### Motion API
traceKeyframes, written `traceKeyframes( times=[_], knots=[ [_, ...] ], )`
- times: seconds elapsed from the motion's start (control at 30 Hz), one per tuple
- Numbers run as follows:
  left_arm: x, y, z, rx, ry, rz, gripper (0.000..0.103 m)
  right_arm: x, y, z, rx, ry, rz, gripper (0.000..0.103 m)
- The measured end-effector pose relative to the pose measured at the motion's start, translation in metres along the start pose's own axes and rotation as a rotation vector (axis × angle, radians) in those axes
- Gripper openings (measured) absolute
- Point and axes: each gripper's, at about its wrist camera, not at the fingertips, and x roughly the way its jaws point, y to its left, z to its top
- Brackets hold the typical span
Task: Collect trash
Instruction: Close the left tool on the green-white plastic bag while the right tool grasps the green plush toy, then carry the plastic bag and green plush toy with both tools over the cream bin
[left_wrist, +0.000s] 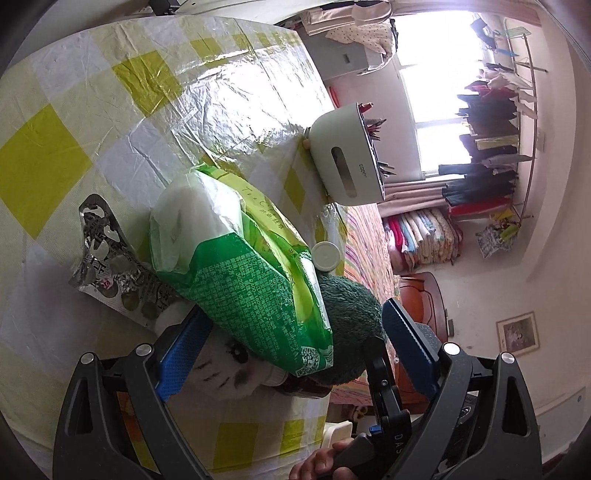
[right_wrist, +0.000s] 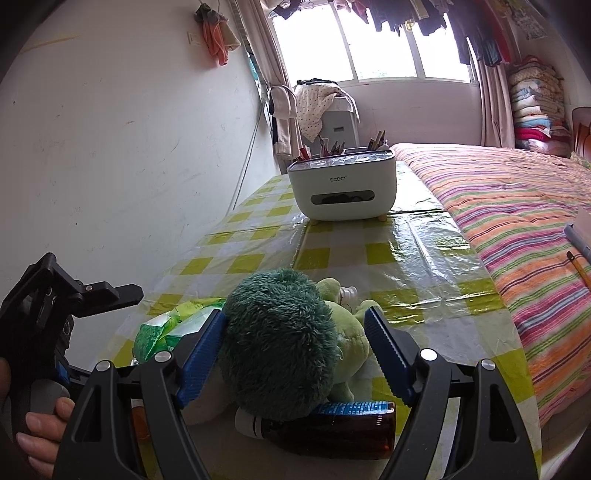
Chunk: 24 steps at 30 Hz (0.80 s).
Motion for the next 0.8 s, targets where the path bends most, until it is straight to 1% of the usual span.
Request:
traceKeyframes(
  times=[0.13, 0.23, 0.33, 0.4, 0.43, 0.47, 0.5, 0.53, 0.57, 0.63, 0.7, 0.73, 0.8],
  knots=[
    [0.004, 0.009, 0.006, -0.044, -0.003, -0.008, 0.091, 0.005, 0.003, 0.002, -0.019, 0.011, 0.008, 0.075],
    [0.011, 0.011, 0.01, -0.06, 0.006, -0.002, 0.091, 0.011, 0.005, 0.002, -0.031, 0.034, 0.034, 0.075],
    [0.017, 0.013, 0.01, -0.076, 0.017, -0.002, 0.091, 0.017, 0.01, -0.001, -0.05, 0.069, 0.083, 0.075],
    [0.021, 0.014, 0.012, -0.074, 0.013, -0.002, 0.089, 0.02, 0.014, -0.003, -0.073, 0.08, 0.08, 0.076],
    [0.021, 0.013, 0.012, -0.069, 0.011, 0.006, 0.086, 0.02, 0.016, -0.004, -0.086, 0.083, 0.079, 0.078],
    [0.022, 0.013, 0.01, -0.063, 0.013, 0.019, 0.077, 0.023, 0.018, -0.005, -0.1, 0.096, 0.072, 0.078],
    [0.023, 0.013, 0.01, -0.055, 0.013, 0.033, 0.07, 0.025, 0.019, -0.006, -0.114, 0.11, 0.061, 0.078],
    [0.023, 0.014, 0.01, -0.049, 0.01, 0.05, 0.056, 0.027, 0.021, -0.008, -0.133, 0.12, 0.045, 0.076],
    [0.024, 0.015, 0.01, -0.044, 0.008, 0.057, 0.044, 0.027, 0.022, -0.01, -0.157, 0.115, 0.034, 0.074],
    [0.024, 0.017, 0.009, -0.044, 0.012, 0.051, 0.037, 0.026, 0.023, -0.01, -0.176, 0.111, 0.033, 0.067],
    [0.021, 0.017, 0.008, -0.036, 0.006, 0.038, 0.027, 0.023, 0.019, -0.01, -0.151, 0.11, 0.033, 0.064],
    [0.018, 0.014, 0.007, -0.02, 0.002, 0.028, 0.02, 0.021, 0.017, -0.01, -0.138, 0.103, 0.033, 0.063],
    [0.013, 0.007, 0.002, 0.031, -0.011, 0.026, 0.015, 0.016, 0.015, -0.009, -0.127, 0.083, 0.025, 0.062]
  ],
)
